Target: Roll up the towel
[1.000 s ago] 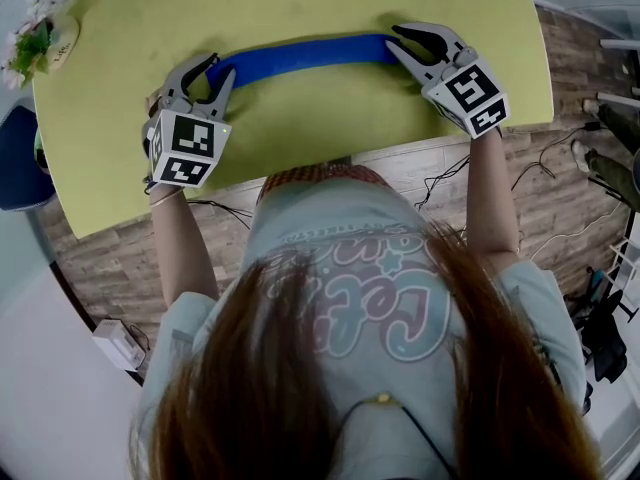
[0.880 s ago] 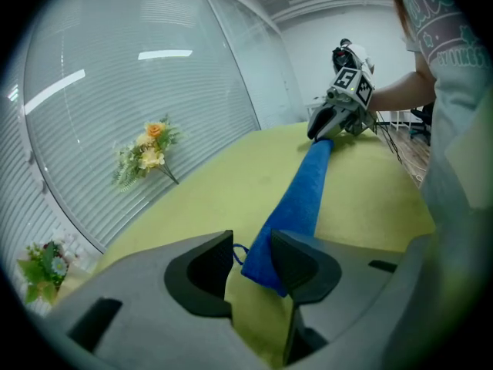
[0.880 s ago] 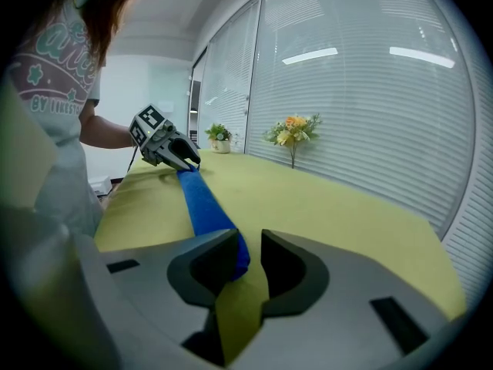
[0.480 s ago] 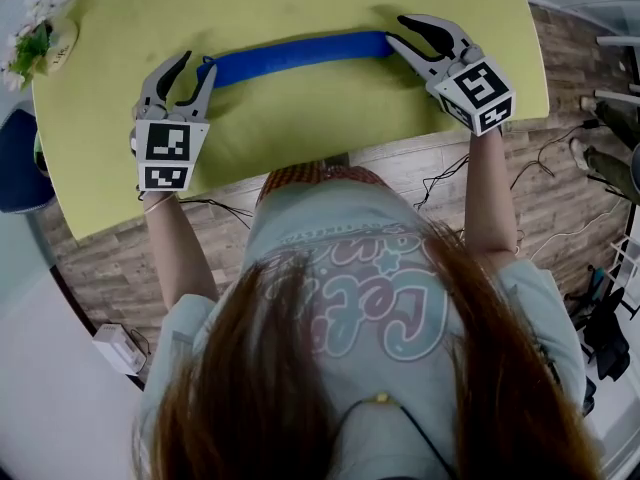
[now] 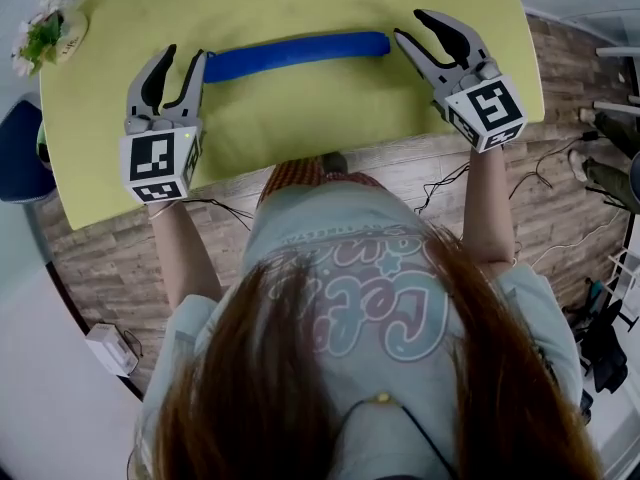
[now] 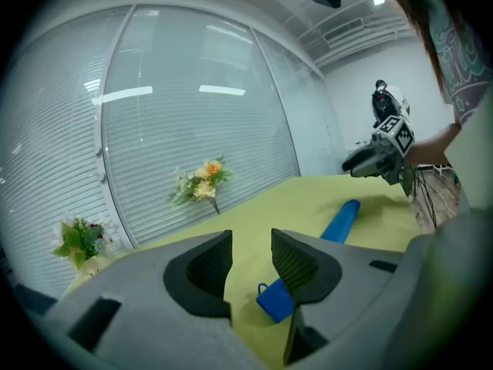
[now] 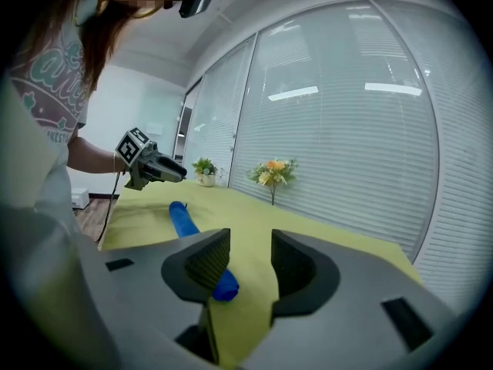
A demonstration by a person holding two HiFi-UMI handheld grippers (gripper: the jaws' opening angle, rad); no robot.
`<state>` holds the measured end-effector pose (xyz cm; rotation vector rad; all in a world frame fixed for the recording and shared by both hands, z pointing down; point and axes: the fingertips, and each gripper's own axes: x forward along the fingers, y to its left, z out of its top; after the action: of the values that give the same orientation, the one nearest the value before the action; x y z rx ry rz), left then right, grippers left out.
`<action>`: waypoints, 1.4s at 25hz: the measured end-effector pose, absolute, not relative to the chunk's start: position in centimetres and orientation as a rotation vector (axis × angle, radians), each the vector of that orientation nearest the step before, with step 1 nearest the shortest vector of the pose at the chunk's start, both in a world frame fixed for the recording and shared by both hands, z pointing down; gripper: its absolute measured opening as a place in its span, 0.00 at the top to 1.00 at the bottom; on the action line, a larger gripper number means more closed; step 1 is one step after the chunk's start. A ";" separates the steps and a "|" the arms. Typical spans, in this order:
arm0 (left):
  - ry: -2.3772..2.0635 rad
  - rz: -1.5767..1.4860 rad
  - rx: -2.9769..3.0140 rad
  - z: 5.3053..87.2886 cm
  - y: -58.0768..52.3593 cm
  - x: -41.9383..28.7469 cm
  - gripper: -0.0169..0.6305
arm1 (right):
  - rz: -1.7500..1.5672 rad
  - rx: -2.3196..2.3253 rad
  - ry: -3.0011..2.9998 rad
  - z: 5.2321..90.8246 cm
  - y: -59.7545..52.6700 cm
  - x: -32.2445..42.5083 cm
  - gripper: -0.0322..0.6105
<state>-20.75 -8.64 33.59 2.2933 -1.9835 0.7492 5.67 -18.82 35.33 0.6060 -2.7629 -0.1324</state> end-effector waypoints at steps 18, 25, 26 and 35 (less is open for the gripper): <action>-2.132 0.226 2.387 24.9 -4.5 -15.0 0.77 | -0.223 0.605 -3.034 26.1 -13.2 4.0 0.70; -2.133 0.093 2.449 24.2 -2.8 -13.2 0.77 | -0.237 0.572 -3.107 24.0 -10.1 3.2 0.70; -2.132 0.073 2.445 24.1 -2.6 -13.1 0.77 | -0.243 0.560 -3.115 23.8 -9.6 3.0 0.70; -2.110 -0.045 2.443 23.4 -1.8 -12.1 0.77 | -0.233 0.507 -3.171 23.1 -6.7 1.9 0.71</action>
<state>-12.10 -1.80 23.43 2.4430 -2.1097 -0.0454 1.87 -6.75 23.09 0.5074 -3.1706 -0.2327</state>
